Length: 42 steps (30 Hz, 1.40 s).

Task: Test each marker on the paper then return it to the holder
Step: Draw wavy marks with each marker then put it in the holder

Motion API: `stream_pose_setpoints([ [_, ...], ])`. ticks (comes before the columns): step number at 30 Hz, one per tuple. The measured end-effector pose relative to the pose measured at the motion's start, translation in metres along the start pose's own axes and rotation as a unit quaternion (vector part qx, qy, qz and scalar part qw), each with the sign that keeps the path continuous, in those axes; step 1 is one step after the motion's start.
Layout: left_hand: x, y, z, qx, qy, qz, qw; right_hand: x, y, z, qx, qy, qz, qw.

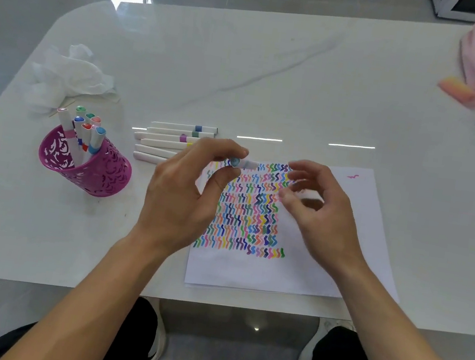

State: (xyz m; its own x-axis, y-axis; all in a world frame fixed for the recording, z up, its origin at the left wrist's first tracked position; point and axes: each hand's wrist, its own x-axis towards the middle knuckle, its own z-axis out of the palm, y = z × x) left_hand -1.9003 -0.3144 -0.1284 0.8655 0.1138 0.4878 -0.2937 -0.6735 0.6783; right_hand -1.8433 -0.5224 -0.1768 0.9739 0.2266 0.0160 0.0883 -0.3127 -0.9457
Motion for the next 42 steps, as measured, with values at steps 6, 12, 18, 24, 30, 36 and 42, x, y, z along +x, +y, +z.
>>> stream_pose_setpoints([
  [6,-0.005,0.005,0.011,-0.175,-0.049,-0.136,0.974,-0.006,-0.008,0.000,-0.174,-0.009,-0.132,0.976],
  [12,-0.016,0.003,0.025,-0.195,-0.122,-0.190,0.954,-0.011,-0.009,0.002,-0.191,-0.042,-0.142,0.970],
  [18,-0.020,0.001,0.027,-0.027,-0.187,-0.121,0.974,-0.011,-0.005,-0.003,-0.259,-0.086,-0.167,0.947],
  [24,-0.018,-0.006,0.028,0.058,-0.287,-0.151,0.944,-0.019,-0.002,-0.003,-0.310,-0.141,-0.167,0.925],
  [30,-0.014,-0.003,0.032,0.059,-0.299,-0.159,0.939,-0.021,-0.001,-0.005,-0.334,-0.134,-0.184,0.915],
  [36,-0.012,-0.002,0.032,0.020,-0.285,-0.187,0.940,-0.023,-0.001,-0.005,-0.325,-0.138,-0.165,0.921],
  [42,-0.013,-0.002,0.033,0.014,-0.278,-0.201,0.939,-0.024,0.002,-0.006,-0.323,-0.128,-0.149,0.926],
])
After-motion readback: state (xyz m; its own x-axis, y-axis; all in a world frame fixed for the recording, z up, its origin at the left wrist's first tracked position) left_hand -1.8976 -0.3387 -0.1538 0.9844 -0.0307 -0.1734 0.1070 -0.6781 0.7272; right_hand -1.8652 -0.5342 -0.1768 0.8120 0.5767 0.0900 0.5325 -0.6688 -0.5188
